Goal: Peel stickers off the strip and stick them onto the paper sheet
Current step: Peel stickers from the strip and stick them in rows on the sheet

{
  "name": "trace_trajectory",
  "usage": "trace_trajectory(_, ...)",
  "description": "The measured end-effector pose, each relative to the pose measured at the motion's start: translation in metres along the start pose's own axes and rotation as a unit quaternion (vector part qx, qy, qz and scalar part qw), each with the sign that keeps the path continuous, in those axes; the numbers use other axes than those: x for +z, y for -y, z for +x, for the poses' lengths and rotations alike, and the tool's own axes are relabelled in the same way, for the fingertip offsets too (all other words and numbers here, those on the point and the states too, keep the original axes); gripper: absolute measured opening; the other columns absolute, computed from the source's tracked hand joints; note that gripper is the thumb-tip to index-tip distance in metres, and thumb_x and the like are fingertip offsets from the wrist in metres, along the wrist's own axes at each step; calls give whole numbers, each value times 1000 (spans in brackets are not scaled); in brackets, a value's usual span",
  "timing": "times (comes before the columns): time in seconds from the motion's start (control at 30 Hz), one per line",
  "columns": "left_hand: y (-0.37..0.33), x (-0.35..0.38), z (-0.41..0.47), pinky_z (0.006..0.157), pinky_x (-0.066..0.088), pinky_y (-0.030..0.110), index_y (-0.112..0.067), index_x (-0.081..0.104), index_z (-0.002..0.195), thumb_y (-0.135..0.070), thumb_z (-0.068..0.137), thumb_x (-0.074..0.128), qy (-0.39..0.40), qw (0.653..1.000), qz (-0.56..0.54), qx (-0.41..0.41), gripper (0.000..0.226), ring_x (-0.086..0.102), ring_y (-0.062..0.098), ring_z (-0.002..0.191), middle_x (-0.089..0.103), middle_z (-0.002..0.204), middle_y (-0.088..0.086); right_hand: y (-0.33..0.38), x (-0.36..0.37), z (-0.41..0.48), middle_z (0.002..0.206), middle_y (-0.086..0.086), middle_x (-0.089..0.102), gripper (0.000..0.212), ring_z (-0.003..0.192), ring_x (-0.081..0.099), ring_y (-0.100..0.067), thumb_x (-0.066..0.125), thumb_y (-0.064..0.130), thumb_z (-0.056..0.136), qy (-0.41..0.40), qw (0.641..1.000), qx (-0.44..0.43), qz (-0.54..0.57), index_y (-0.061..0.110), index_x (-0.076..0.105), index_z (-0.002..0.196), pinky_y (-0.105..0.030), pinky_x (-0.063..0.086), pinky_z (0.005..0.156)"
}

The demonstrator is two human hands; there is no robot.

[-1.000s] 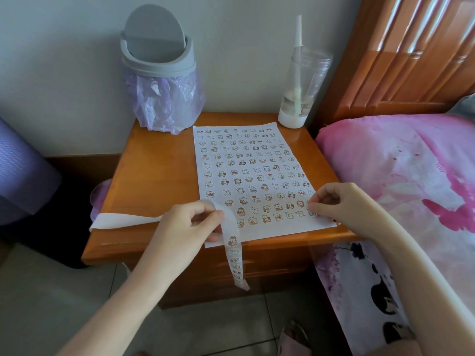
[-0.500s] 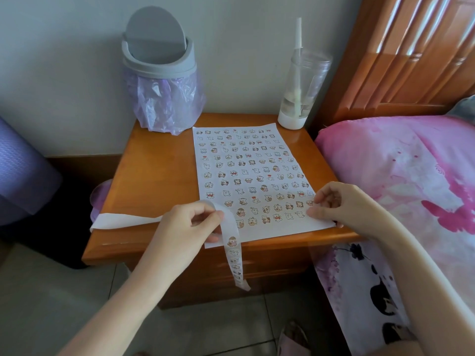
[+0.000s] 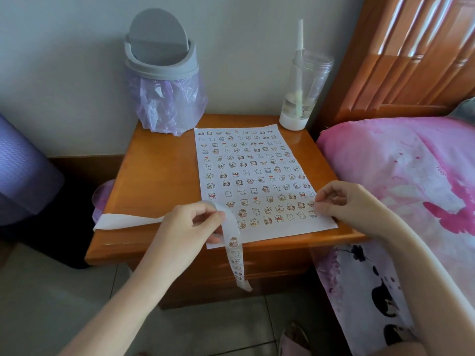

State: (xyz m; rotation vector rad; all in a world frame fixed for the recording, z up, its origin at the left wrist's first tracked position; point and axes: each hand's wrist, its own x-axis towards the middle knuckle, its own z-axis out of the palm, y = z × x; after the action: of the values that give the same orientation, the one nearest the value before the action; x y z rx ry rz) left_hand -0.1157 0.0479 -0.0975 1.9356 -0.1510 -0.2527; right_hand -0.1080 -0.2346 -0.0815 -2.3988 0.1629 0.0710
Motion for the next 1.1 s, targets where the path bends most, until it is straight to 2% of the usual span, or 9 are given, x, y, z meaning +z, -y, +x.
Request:
trace_trajectory(0.1, -1, -2, 0, 63, 57, 16, -22, 68, 86, -25, 91, 56, 1, 999, -33, -16, 13, 72, 6, 68, 63, 89, -28, 15, 4, -3, 83, 6, 65, 5, 73, 59, -10, 65, 19, 85, -102, 991, -55, 64, 23, 63, 86, -19, 48, 67)
trace_trajectory(0.17, -3, -3, 0, 63, 58, 18, -22, 68, 91, -23, 91, 57, 4, 997, -65, -27, 11, 72, 7, 71, 69, 88, -21, 30, 12, -9, 76, 9, 65, 7, 68, 58, -7, 62, 20, 87, -111, 984, -107, 89, 26, 62, 86, -17, 48, 62)
trace_trajectory(0.27, -6, -4, -2, 62, 57, 19, -20, 68, 94, -20, 91, 56, 13, 991, -123, -41, 12, 72, 8, 75, 75, 85, -9, 52, 34, -22, 81, 14, 67, 5, 76, 61, -6, 61, 22, 88, -36, 978, -176, 106, 25, 65, 90, -19, 49, 67)
trace_trajectory(0.37, -9, -6, -3, 61, 58, 20, -19, 69, 90, -19, 90, 57, -8, 988, -147, -41, 12, 73, 9, 73, 75, 81, -12, 69, 59, -36, 88, 12, 67, 10, 85, 62, -6, 63, 25, 87, 45, 970, -210, 115, 22, 66, 96, -19, 50, 74)
trace_trajectory(0.5, -10, -7, -4, 62, 58, 22, -19, 71, 91, -23, 90, 57, -37, 987, -152, -23, 14, 72, 10, 78, 75, 91, -10, 77, 74, -44, 88, 7, 67, 13, 86, 64, -8, 67, 21, 84, 75, 958, -228, 156, 20, 65, 97, -24, 53, 78)
trace_trajectory(0.6, -11, -6, -5, 63, 59, 22, -18, 70, 95, -25, 89, 57, -42, 986, -160, -19, 16, 72, 12, 80, 73, 97, -8, 77, 75, -43, 85, 5, 68, 11, 83, 65, -9, 69, 16, 82, 68, 955, -202, 205, 18, 67, 93, -25, 55, 78)
trace_trajectory(0.7, -14, -6, -6, 65, 60, 25, -21, 69, 97, -29, 88, 56, -31, 978, -202, -27, 18, 73, 15, 79, 75, 93, -3, 76, 74, -41, 82, 3, 69, 13, 78, 67, -13, 71, 13, 81, 56, 952, -181, 239, 15, 68, 93, -33, 57, 78)
trace_trajectory(0.8, -18, -7, -6, 68, 60, 25, -19, 70, 97, -34, 84, 56, -3, 975, -220, -33, 24, 73, 15, 80, 76, 88, -2, 74, 74, -40, 87, 0, 72, 13, 83, 69, -17, 69, 14, 82, 48, 950, -178, 253, 15, 69, 95, -43, 56, 79)
trace_trajectory(1.1, -17, -5, -8, 61, 54, 13, -16, 73, 89, -24, 87, 60, 2, 986, -167, -16, 15, 72, 6, 78, 75, 83, -9, 76, 75, -41, 85, 5, 71, 16, 84, 67, -15, 68, 15, 83, 11, 954, -199, 223, 21, 68, 98, -39, 56, 79)
